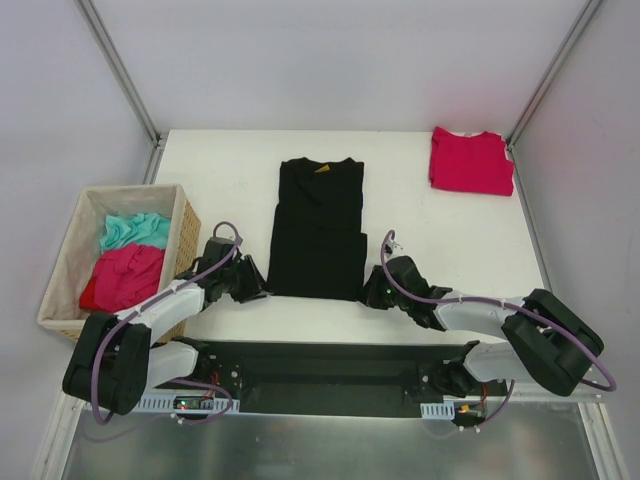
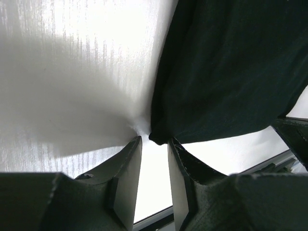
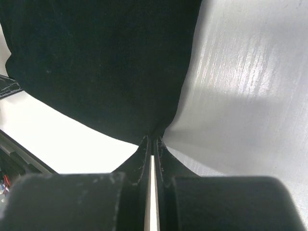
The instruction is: Fold and stack the t-shirts
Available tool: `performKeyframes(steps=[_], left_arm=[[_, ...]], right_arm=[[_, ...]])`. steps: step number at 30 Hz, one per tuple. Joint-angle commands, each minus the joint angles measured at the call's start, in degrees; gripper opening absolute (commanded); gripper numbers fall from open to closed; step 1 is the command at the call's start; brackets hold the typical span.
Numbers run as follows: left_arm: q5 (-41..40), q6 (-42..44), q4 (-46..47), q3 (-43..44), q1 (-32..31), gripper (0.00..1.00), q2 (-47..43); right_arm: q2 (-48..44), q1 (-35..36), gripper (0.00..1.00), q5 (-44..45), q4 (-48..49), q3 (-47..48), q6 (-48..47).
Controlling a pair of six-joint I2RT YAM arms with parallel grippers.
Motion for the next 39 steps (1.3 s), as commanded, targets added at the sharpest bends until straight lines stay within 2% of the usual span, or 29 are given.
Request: performKeyframes(steps=[1, 11, 21, 25, 27, 32, 39], left_arm=[[-0.78, 1.60, -1.04, -0.38, 0.52, 0.31, 3.12], [0.02, 1.77, 1.60, 0.50, 0.43, 0.31, 6.20], [0.81, 1.16, 2.57, -0.29, 0.51, 0.17, 7.79], [1.16, 1.33, 2.57, -0.38, 0.43, 0.02, 7.96], [1.51, 1.25, 2.57, -0.47, 0.43, 0.00, 7.96], [2.48, 1.16, 1.69, -1.00, 0.43, 0.00, 1.73], [1.51, 3.35, -5.69, 2.69, 0.25, 0.00, -5.74]], right_arm=[[-0.32, 0.20, 0.01, 0.55, -2.10, 1.24, -0.97], [-0.67, 0.20, 0.01, 0.64, -2.19, 0.89, -1.05], [-1.02, 0.20, 0.01, 0.81, -2.28, 0.62, -0.97], [-0.58, 0.20, 0.01, 0.81, -2.36, 0.88, -1.05], [-0.84, 0.20, 0.01, 0.99, -3.06, 1.23, -1.32], [-6.72, 0.47, 0.01, 5.72, -8.33, 1.85, -3.68], [-14.82, 1.35, 0.01, 10.04, -18.08, 4.66, -8.43]])
